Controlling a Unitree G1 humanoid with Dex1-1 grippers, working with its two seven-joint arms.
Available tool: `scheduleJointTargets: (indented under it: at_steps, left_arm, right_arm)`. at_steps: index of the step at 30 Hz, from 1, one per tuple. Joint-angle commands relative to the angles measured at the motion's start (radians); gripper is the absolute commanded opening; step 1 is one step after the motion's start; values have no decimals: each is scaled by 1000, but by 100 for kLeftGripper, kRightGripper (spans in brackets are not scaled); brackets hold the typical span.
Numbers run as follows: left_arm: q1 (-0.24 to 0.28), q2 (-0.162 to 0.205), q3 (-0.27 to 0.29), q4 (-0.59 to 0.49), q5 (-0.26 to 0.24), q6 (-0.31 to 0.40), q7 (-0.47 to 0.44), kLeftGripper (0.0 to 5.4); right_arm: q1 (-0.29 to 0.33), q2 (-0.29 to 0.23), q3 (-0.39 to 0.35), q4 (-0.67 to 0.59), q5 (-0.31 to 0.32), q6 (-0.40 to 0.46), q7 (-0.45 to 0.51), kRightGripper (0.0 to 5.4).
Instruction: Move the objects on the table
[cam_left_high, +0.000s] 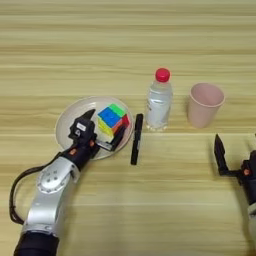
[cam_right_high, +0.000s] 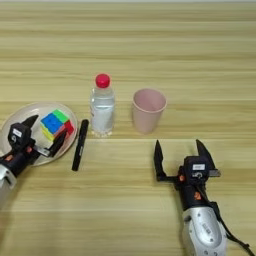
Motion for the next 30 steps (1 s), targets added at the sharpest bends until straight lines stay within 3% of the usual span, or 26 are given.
scheduleJointTargets:
  at_steps: [1, 27, 30]
  left_arm:
    - [-33, 1, -6, 34, 2, -16, -10, 540]
    - [-68, -7, 0, 92, 8, -27, -1, 540]
    - [-74, -7, 4, 111, 6, -32, 0, 509]
  right_arm:
    - [-12, 9, 5, 3, -8, -9, 2, 537]
    - [-24, 10, -8, 7, -9, -8, 3, 537]
    - [-25, 10, -11, 5, -9, -8, 1, 540]
